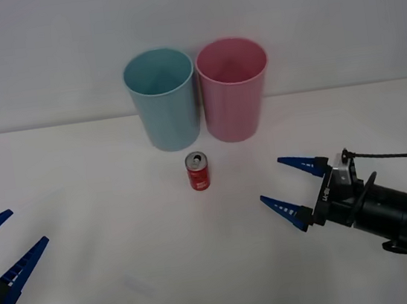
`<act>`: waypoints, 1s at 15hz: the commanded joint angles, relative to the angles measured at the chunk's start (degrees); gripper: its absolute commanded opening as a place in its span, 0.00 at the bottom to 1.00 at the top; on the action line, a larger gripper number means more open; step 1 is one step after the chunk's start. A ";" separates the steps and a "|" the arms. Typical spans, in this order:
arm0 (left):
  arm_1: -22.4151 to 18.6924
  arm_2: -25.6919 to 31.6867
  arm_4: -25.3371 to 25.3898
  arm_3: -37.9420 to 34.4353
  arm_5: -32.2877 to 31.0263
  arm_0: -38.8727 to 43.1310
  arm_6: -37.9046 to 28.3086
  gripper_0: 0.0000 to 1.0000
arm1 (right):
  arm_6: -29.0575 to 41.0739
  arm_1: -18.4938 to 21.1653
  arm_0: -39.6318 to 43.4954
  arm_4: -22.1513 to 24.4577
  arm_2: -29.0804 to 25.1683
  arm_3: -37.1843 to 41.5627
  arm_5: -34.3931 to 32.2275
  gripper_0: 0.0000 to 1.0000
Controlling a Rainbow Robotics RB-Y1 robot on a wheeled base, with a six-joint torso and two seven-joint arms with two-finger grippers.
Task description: Grasp the object on the table and drop it into the matching bin: aluminum can to the light blue bin, PET bottle to the pink bin.
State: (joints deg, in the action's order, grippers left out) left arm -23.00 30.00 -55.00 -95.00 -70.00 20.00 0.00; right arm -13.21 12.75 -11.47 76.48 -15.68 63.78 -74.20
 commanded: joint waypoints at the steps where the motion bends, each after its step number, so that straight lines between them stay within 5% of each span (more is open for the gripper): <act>1: 0.00 0.00 0.00 0.00 0.00 0.00 0.00 1.00 | -1.12 -1.67 -2.42 1.92 -0.05 -1.82 1.95 1.00; 9: 0.00 0.00 0.00 0.00 0.00 0.00 0.00 1.00 | -2.17 -10.20 -5.76 10.10 0.57 -1.82 10.83 1.00; 15: 0.00 0.00 0.00 0.00 0.00 0.00 0.00 1.00 | -3.23 -12.31 -8.57 12.91 2.06 -5.86 13.29 1.00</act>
State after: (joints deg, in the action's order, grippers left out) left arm -23.00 30.00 -55.00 -95.00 -70.00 20.00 0.00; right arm -16.19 0.45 -19.11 89.36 -13.72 59.48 -60.87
